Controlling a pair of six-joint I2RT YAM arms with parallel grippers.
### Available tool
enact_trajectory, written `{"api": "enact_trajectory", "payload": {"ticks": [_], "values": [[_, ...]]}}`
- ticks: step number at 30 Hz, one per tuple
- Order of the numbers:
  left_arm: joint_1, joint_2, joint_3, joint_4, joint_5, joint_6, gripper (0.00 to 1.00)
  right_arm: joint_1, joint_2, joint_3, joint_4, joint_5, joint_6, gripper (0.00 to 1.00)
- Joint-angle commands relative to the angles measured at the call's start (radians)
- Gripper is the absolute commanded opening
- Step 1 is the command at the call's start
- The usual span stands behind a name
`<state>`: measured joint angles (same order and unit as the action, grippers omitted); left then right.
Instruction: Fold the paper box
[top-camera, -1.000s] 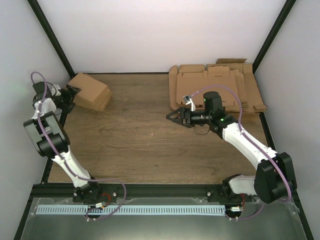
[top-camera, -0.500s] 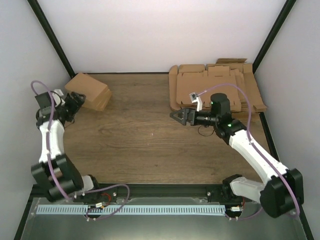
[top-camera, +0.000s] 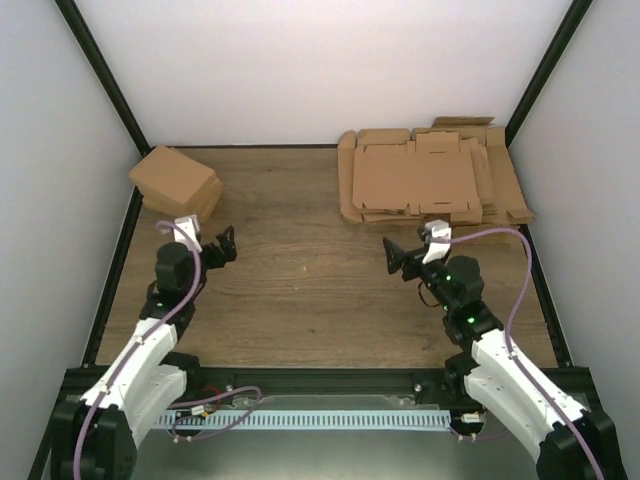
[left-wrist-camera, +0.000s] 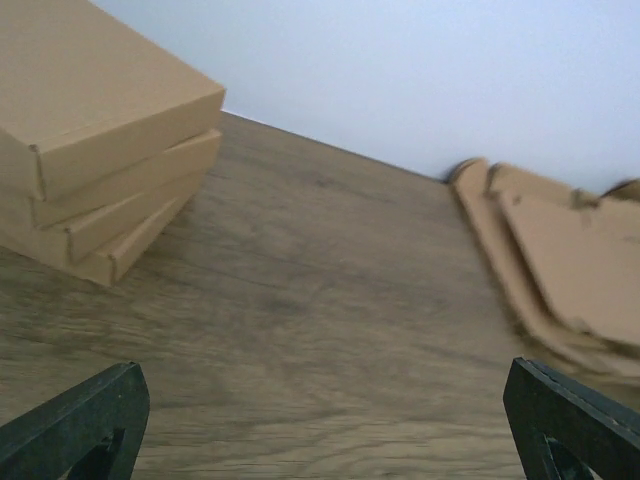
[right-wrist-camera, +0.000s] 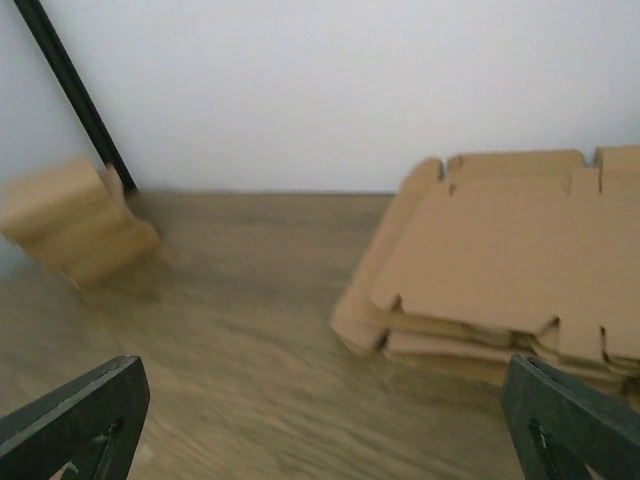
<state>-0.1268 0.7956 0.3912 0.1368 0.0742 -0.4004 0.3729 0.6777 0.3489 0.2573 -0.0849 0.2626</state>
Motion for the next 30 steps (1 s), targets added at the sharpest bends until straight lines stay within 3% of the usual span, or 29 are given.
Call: {"api": "enact_trajectory", "payload": {"ticks": [1,5,10,19,27,30], "values": [[-0.070,0.063,-0.092,0.314,-0.270,0.222,1.00,-0.005,0.036,-0.093,0.286,0.080,-0.308,1.00],[-0.070,0.182,-0.152,0.536,-0.362,0.268,1.00,-0.067,0.156,-0.142,0.465,0.136,-0.314,1.00],[-0.050,0.316,-0.095,0.590,-0.416,0.305,1.00,-0.185,0.376,-0.158,0.671,0.128,-0.304,0.98],[0.006,0.501,-0.170,0.847,-0.381,0.361,1.00,-0.354,0.656,-0.170,0.925,-0.037,-0.263,0.97],[0.032,0.590,-0.110,0.856,-0.387,0.425,1.00,-0.359,0.841,-0.136,1.017,-0.085,-0.279,1.00],[0.054,0.645,-0.144,0.981,-0.328,0.438,1.00,-0.359,0.855,-0.120,1.005,-0.078,-0.277,1.00]]}}
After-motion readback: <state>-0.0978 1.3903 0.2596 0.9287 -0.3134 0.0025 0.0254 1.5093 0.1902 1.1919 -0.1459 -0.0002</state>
